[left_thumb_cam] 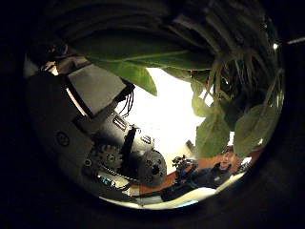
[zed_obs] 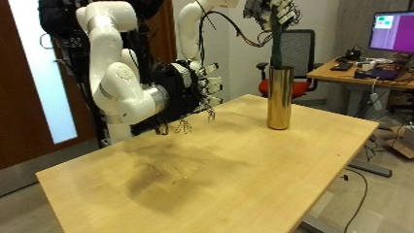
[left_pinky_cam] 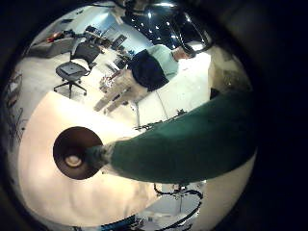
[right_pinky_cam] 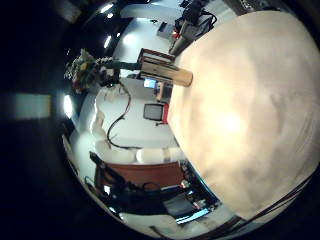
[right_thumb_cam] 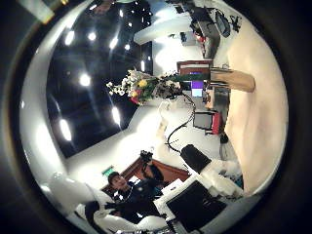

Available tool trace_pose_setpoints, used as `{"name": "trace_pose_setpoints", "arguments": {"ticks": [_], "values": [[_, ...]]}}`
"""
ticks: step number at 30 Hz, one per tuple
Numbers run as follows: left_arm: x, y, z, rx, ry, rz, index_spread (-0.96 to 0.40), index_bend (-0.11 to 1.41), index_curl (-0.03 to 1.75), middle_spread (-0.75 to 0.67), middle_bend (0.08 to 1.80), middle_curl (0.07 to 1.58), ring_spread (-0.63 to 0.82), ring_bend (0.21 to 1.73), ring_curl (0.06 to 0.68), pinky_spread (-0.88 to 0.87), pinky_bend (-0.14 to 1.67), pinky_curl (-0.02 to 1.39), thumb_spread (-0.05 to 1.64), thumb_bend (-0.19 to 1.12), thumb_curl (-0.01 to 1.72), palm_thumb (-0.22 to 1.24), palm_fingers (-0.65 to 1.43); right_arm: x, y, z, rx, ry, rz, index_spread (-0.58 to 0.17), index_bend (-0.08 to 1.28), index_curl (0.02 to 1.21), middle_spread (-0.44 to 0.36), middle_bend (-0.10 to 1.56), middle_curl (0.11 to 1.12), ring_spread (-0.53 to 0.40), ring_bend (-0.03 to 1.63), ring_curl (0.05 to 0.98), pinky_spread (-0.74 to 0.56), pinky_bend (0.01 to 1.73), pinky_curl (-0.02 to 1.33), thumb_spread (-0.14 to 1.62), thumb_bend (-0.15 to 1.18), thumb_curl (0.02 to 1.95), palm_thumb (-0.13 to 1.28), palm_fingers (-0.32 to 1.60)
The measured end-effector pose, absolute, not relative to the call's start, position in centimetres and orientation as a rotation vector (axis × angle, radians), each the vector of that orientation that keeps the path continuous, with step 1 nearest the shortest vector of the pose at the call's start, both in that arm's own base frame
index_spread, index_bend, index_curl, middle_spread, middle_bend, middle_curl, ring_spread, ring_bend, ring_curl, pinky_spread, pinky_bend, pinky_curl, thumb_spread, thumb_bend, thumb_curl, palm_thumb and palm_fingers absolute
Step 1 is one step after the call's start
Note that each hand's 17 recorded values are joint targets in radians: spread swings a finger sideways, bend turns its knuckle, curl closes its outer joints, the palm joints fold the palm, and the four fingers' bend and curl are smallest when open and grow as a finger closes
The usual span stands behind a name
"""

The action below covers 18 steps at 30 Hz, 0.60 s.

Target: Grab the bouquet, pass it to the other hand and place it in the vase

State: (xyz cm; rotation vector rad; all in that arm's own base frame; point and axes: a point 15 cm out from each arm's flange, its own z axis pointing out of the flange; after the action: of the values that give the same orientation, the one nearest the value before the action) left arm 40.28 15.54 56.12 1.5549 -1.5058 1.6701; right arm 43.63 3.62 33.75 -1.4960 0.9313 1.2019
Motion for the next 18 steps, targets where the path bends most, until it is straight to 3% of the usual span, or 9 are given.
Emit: {"name": "trace_pose_setpoints", "arguments": {"ticks": [3,8,11,14,16,18], "values": [[40.3,15.6,56.1,1.560,-1.505,1.670,-0.59,0.29,1.53,-0.58,0.99,1.10,-0.42,1.44,0.588,-0.59,1.11,0.84,0.28,-0.02,0.92,1.07,1.07,43.6,3.6,33.8,-1.496,0.931,1.202,-0.411,0.16,0.24,-0.039,0.17,0.25,0.140,0.25,0.266,0.33,0.37,0.33,0.93,-0.03,0.41,0.76,-0.04],[40.2,16.3,55.4,1.588,-1.502,1.652,-0.58,0.24,1.53,-0.58,0.96,1.10,-0.42,1.41,0.580,-0.60,1.14,0.83,0.39,-0.05,0.87,0.93,1.04,43.6,3.6,33.8,-1.495,0.932,1.201,-0.411,0.16,0.24,-0.029,0.17,0.26,0.139,0.25,0.269,0.33,0.37,0.33,0.93,-0.03,0.41,0.76,-0.03],[40.4,16.7,54.6,1.600,-1.504,1.633,-0.55,0.16,1.51,-0.58,0.89,1.10,-0.45,1.32,0.556,-0.62,1.15,0.80,0.52,-0.07,0.77,0.74,0.84,43.6,3.6,33.7,-1.494,0.933,1.202,-0.411,0.16,0.24,-0.018,0.17,0.26,0.139,0.25,0.270,0.33,0.37,0.33,0.93,-0.03,0.41,0.76,-0.03],[40.5,17.1,53.9,1.608,-1.497,1.624,-0.53,0.16,1.48,-0.58,0.87,1.09,-0.46,1.29,0.541,-0.64,1.13,0.78,0.62,-0.06,0.71,0.68,0.76,43.6,3.5,33.7,-1.492,0.934,1.200,-0.411,0.16,0.24,-0.013,0.17,0.26,0.139,0.25,0.270,0.33,0.37,0.33,0.93,-0.03,0.41,0.76,-0.03],[40.5,17.8,53.1,1.626,-1.488,1.611,-0.49,0.18,1.39,-0.53,0.77,1.04,-0.43,1.13,0.508,-0.60,0.94,0.74,0.81,-0.06,0.60,0.55,0.35,43.6,3.4,33.8,-1.493,0.934,1.198,-0.411,0.16,0.25,-0.006,0.17,0.26,0.139,0.25,0.270,0.32,0.37,0.33,0.93,-0.03,0.41,0.76,-0.03],[40.6,18.6,52.2,1.640,-1.477,1.604,-0.44,0.17,1.30,-0.47,0.71,1.00,-0.35,1.04,0.460,-0.53,0.81,0.68,0.87,-0.05,0.54,0.52,0.24,43.6,3.2,33.8,-1.491,0.935,1.196,-0.411,0.16,0.25,-0.005,0.17,0.26,0.139,0.25,0.270,0.32,0.37,0.33,0.93,-0.03,0.41,0.76,-0.03]]}}
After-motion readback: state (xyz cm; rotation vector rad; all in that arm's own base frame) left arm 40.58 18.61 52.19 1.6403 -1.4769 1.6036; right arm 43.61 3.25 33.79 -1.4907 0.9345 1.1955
